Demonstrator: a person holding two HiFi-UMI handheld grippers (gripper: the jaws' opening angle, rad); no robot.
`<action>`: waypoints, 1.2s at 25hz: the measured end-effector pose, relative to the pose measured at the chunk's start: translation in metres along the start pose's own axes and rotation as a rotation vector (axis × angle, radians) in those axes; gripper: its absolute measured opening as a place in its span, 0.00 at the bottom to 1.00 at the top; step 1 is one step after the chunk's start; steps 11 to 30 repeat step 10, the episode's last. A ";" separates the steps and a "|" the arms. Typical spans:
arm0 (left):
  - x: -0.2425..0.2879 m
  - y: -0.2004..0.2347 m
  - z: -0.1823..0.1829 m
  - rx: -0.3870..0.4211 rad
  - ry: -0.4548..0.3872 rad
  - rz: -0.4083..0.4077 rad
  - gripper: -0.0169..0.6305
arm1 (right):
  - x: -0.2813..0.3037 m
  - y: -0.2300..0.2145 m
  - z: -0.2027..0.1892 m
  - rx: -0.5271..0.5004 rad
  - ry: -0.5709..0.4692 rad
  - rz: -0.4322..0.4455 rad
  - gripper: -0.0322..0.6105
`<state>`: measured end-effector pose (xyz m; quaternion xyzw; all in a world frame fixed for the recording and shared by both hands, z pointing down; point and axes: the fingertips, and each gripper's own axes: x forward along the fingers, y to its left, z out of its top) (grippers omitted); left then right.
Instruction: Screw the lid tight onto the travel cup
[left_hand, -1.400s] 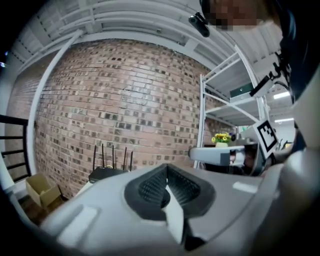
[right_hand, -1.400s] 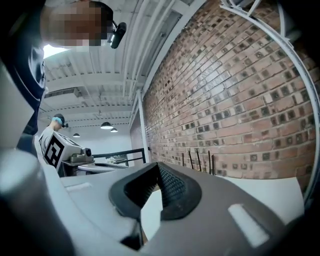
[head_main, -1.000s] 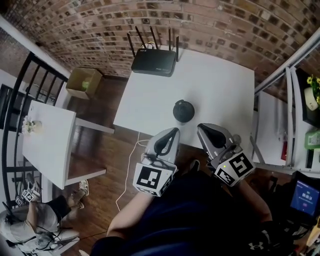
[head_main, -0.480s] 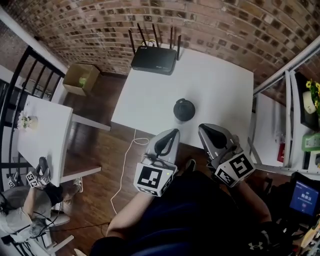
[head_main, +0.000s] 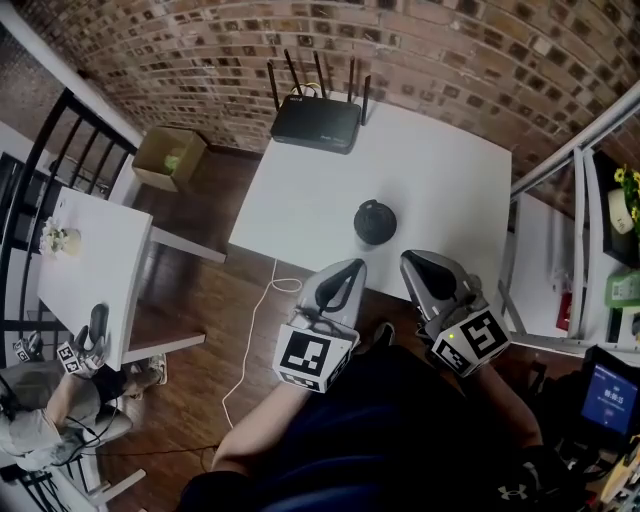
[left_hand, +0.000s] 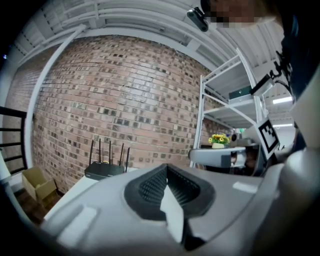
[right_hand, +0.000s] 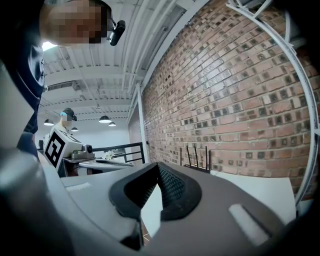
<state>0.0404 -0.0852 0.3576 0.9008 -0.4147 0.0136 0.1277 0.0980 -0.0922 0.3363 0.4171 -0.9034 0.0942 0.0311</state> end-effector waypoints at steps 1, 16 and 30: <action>0.000 0.001 0.001 0.001 -0.002 0.004 0.04 | 0.001 0.000 0.000 0.000 0.002 0.003 0.07; -0.035 0.079 0.043 -0.014 -0.099 0.177 0.03 | 0.013 0.016 -0.006 0.003 0.043 0.005 0.07; -0.035 0.079 0.043 -0.014 -0.099 0.177 0.03 | 0.013 0.016 -0.006 0.003 0.043 0.005 0.07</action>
